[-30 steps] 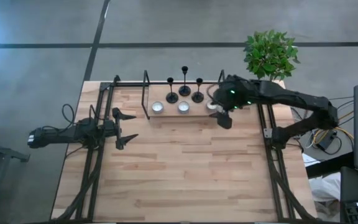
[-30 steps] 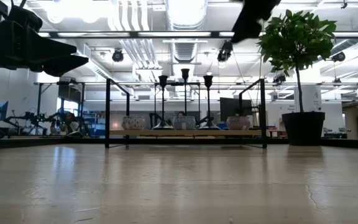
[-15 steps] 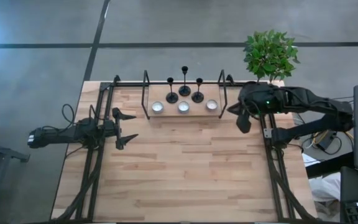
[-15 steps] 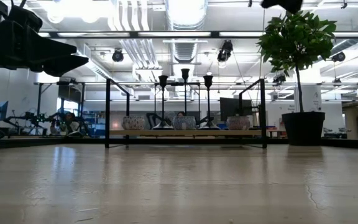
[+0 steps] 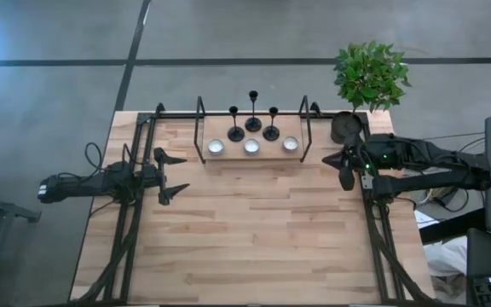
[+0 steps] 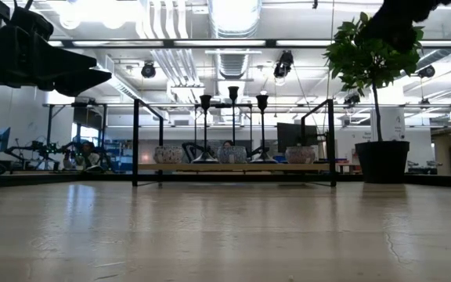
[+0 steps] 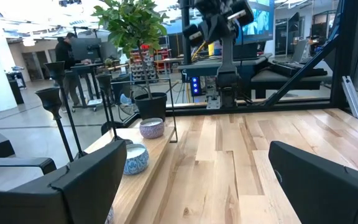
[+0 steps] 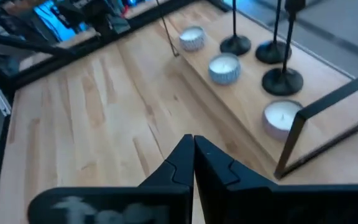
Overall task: Pick & Place candle stick holders
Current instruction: Return to Home Position
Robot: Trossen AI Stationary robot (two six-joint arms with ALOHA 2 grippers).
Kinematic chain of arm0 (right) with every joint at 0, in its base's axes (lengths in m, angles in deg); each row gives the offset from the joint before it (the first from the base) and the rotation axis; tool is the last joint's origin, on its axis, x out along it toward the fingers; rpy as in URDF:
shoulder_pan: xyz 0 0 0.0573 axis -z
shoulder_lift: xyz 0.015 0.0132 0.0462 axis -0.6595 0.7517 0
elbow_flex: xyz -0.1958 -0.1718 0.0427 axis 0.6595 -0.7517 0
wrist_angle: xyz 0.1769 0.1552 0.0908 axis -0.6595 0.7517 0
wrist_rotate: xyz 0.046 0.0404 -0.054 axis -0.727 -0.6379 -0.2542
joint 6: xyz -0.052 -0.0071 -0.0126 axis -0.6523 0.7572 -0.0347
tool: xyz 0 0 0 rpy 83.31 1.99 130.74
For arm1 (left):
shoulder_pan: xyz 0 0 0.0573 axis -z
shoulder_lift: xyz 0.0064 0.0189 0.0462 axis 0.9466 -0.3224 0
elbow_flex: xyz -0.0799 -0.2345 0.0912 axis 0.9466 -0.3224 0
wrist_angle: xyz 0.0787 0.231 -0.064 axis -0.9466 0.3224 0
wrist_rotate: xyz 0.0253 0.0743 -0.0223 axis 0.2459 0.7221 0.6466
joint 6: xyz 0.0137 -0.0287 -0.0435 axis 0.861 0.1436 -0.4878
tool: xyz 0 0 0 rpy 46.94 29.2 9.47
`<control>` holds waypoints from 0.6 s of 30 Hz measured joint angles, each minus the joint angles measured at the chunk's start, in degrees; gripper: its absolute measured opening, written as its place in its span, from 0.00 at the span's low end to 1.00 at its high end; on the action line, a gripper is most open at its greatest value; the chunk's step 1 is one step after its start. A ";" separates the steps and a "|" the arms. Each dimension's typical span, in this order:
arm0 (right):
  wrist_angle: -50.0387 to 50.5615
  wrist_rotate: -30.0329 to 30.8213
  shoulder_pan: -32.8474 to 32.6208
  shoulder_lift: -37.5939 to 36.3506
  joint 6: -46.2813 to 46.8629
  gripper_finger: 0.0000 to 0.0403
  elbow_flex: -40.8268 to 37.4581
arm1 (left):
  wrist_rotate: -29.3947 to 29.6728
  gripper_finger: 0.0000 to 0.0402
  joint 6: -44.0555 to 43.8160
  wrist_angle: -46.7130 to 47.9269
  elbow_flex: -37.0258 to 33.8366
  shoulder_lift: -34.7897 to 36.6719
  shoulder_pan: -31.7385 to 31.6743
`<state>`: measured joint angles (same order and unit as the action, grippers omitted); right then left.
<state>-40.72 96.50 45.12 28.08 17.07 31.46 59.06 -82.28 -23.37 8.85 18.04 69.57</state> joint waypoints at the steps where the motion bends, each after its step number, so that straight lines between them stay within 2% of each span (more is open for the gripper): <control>1: -1.96 0.00 0.00 -1.66 -0.77 0.02 -2.18 | 0.00 0.99 0.00 0.00 0.01 0.00 0.00; 8: -21.22 -0.05 0.02 -13.04 -14.93 0.02 -18.02 | 0.00 0.99 0.00 0.00 -0.01 -0.01 0.00; 11: -25.01 -2.35 0.02 -16.69 -21.66 0.02 -23.26 | 0.00 0.99 0.00 0.01 -0.01 0.00 0.01; 18: -32.54 -2.51 0.15 -24.11 -22.04 0.02 -34.43 | 0.00 0.99 -0.01 0.00 0.00 0.00 0.00</control>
<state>-73.27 93.99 45.28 3.97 -4.98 -2.97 59.06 -82.29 -23.37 8.85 18.04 69.57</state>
